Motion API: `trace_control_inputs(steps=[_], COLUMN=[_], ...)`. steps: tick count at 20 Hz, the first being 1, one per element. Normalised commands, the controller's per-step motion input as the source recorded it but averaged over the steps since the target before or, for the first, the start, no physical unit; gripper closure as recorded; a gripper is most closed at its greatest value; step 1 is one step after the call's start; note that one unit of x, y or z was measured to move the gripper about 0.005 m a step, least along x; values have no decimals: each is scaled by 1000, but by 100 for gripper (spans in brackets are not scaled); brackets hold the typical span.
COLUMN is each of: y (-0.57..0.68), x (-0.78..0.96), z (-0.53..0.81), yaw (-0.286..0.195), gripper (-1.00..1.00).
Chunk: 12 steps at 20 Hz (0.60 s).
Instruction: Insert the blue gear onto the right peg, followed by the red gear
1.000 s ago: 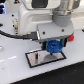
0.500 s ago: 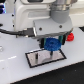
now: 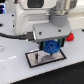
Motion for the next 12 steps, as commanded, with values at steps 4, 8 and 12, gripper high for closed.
trace_control_inputs(steps=[4, 8, 12], y=[15, 42, 99], x=[72, 93, 83], z=[18, 148, 387], yaw=[0, 0, 0], gripper=[100, 100, 100])
